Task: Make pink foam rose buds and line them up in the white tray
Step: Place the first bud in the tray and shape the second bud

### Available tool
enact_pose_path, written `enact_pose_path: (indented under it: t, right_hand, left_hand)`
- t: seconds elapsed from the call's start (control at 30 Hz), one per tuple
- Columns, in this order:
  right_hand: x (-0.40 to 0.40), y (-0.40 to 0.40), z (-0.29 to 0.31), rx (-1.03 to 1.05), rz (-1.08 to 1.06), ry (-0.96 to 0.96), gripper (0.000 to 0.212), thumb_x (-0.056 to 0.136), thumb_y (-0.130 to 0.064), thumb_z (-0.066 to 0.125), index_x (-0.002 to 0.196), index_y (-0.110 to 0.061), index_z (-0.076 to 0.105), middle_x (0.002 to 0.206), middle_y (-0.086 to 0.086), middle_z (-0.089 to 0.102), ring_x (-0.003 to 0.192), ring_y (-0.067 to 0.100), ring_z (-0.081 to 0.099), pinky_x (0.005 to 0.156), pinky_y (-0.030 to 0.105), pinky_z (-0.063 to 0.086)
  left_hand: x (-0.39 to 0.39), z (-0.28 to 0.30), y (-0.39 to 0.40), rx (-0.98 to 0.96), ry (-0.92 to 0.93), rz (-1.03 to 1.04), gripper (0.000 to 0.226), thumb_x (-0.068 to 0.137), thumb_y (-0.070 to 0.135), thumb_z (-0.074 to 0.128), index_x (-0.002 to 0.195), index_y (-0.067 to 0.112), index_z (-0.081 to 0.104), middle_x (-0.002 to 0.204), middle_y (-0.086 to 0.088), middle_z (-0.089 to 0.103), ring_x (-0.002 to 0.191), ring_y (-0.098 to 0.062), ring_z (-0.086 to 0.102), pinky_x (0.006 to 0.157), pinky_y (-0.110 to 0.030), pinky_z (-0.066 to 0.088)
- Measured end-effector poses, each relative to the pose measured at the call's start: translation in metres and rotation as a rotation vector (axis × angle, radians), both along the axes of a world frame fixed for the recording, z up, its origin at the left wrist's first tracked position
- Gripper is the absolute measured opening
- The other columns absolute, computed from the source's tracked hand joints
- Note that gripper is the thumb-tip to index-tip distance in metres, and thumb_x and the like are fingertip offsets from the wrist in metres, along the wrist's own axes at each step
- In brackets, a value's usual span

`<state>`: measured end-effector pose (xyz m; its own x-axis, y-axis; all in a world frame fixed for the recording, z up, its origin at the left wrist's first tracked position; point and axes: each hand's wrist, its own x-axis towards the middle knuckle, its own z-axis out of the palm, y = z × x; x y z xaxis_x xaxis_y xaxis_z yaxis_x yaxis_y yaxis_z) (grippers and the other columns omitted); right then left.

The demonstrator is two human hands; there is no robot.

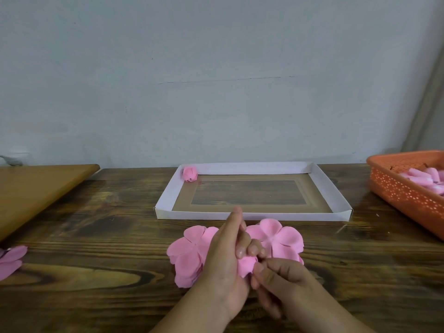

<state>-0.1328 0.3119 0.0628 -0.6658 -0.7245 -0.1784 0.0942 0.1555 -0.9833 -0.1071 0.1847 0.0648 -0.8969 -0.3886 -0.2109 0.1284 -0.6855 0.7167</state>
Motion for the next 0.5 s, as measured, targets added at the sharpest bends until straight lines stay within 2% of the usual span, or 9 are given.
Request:
enact_pose_path:
  t: [0.03, 0.1, 0.13, 0.2, 0.27, 0.33, 0.4, 0.5]
  right_hand:
    - [0.000, 0.001, -0.002, 0.076, -0.001, 0.237, 0.030, 0.100, -0.026, 0.058, 0.071, -0.025, 0.068, 0.067, -0.011, 0.061, 0.067, 0.010, 0.054, 0.066, 0.020, 0.041]
    - [0.002, 0.002, -0.003, 0.175, -0.039, 0.597, 0.026, 0.096, -0.039, 0.061, 0.075, -0.053, 0.065, 0.095, -0.019, 0.060, 0.093, 0.000, 0.052, 0.082, 0.018, 0.037]
    - [0.004, 0.001, -0.003, 0.203, -0.042, 0.709, 0.026, 0.093, -0.044, 0.063, 0.079, -0.066, 0.059, 0.104, -0.020, 0.057, 0.098, -0.009, 0.049, 0.084, 0.014, 0.036]
    - [0.002, 0.000, -0.008, 0.212, -0.034, 0.803, 0.035, 0.090, -0.048, 0.064, 0.084, -0.078, 0.047, 0.113, -0.026, 0.053, 0.103, -0.018, 0.047, 0.080, 0.001, 0.035]
    - [-0.002, -0.001, -0.009, 0.248, -0.019, 0.880, 0.038, 0.093, -0.046, 0.062, 0.083, -0.078, 0.044, 0.108, -0.038, 0.042, 0.101, -0.018, 0.043, 0.077, -0.003, 0.032]
    - [-0.006, -0.002, -0.010, 0.298, -0.008, 0.932, 0.029, 0.098, -0.045, 0.056, 0.077, -0.062, 0.045, 0.102, -0.042, 0.034, 0.100, -0.009, 0.044, 0.073, -0.003, 0.031]
    - [-0.008, -0.001, -0.011, 0.316, -0.010, 0.944, 0.028, 0.099, -0.043, 0.054, 0.078, -0.051, 0.039, 0.099, -0.038, 0.038, 0.095, -0.004, 0.045, 0.070, -0.001, 0.032]
    - [-0.008, 0.001, -0.011, 0.244, -0.049, 0.825, 0.030, 0.098, -0.036, 0.060, 0.073, -0.050, 0.050, 0.084, -0.030, 0.053, 0.084, -0.006, 0.050, 0.067, 0.005, 0.037]
  left_hand:
    - [0.000, -0.001, 0.000, -0.001, -0.010, 0.010, 0.041, 0.068, 0.050, 0.075, 0.049, 0.023, 0.052, 0.041, 0.006, 0.027, 0.038, -0.012, 0.042, 0.044, -0.021, 0.042]
    - [-0.001, -0.003, -0.001, 0.014, -0.017, 0.029, 0.043, 0.073, 0.049, 0.074, 0.050, 0.021, 0.051, 0.042, 0.004, 0.027, 0.038, -0.013, 0.041, 0.043, -0.022, 0.043]
    - [-0.001, -0.004, -0.001, 0.010, -0.026, 0.029, 0.045, 0.079, 0.049, 0.072, 0.050, 0.021, 0.051, 0.043, 0.004, 0.028, 0.038, -0.013, 0.041, 0.043, -0.022, 0.044]
    - [-0.003, -0.006, 0.001, -0.019, -0.052, 0.033, 0.053, 0.091, 0.051, 0.065, 0.049, 0.021, 0.053, 0.043, 0.003, 0.030, 0.039, -0.013, 0.044, 0.043, -0.023, 0.046]
    - [-0.006, -0.007, 0.002, -0.015, -0.059, 0.050, 0.056, 0.093, 0.051, 0.061, 0.047, 0.020, 0.055, 0.043, 0.002, 0.032, 0.039, -0.014, 0.047, 0.043, -0.023, 0.047]
    - [-0.007, -0.007, 0.003, 0.007, -0.054, 0.054, 0.053, 0.090, 0.051, 0.063, 0.047, 0.020, 0.056, 0.044, 0.001, 0.032, 0.041, -0.015, 0.049, 0.044, -0.024, 0.048]
    - [-0.007, -0.006, 0.004, 0.014, -0.049, 0.033, 0.047, 0.082, 0.051, 0.069, 0.049, 0.019, 0.056, 0.046, 0.001, 0.032, 0.043, -0.015, 0.050, 0.045, -0.023, 0.045]
    - [-0.005, -0.007, 0.002, -0.020, -0.025, -0.005, 0.042, 0.076, 0.046, 0.075, 0.049, 0.019, 0.055, 0.047, 0.001, 0.036, 0.045, -0.014, 0.052, 0.043, -0.021, 0.039]
